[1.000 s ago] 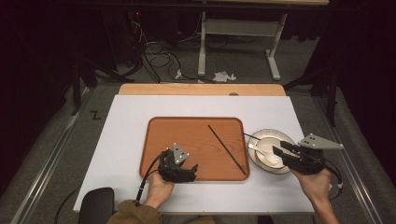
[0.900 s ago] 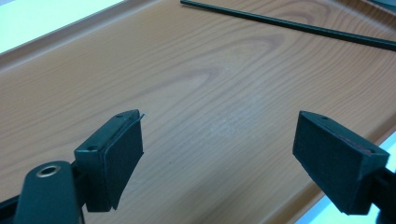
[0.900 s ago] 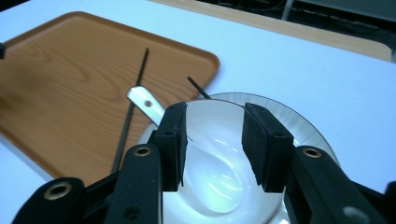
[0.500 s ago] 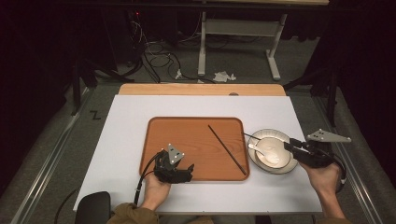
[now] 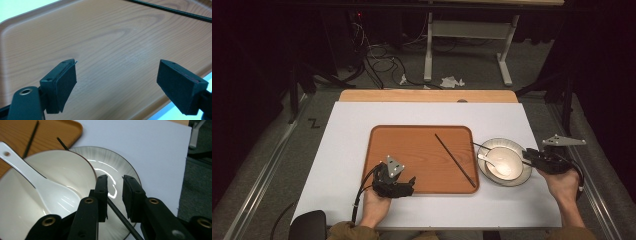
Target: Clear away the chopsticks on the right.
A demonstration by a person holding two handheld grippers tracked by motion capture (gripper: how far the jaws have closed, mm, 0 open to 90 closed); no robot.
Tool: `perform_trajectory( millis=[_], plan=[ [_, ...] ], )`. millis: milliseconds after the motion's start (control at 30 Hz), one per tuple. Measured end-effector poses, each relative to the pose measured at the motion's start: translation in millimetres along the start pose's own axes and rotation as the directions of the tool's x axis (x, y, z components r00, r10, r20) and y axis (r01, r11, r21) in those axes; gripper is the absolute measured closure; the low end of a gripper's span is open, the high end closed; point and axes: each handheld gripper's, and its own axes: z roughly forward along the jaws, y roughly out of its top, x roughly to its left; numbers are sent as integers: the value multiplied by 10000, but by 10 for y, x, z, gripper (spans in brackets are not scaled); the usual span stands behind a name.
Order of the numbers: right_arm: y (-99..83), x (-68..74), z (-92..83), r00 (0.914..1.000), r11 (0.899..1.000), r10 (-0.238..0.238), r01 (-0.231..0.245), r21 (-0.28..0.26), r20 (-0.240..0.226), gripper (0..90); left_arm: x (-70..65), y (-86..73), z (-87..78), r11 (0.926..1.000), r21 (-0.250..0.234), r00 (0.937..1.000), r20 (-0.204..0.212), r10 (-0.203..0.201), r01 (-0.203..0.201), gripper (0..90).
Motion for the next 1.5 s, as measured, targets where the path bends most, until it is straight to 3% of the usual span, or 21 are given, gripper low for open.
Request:
perform_trajectory(
  millis=[200, 467, 1300, 1500],
  plan=[
    [-89, -106, 98, 9997, 9965, 5, -25, 838, 232, 766, 6, -5, 11, 10000, 67, 10000, -10, -5, 5, 164],
    [-151, -95, 241, 9994, 9850, -284, 244, 1708, 210, 731, -9, -6, 27, 9999, 114, 10000, 32, 31, -31, 164],
    [-162, -63, 310, 9976, 9813, -554, 469, 1867, 404, 857, -19, -10, 35, 9999, 142, 10000, 58, 56, -57, 164],
    [-139, -27, 247, 9933, 9869, -805, 678, 1462, 823, 862, -23, -13, 32, 9999, 111, 9999, 95, 42, -43, 164]
  ],
)
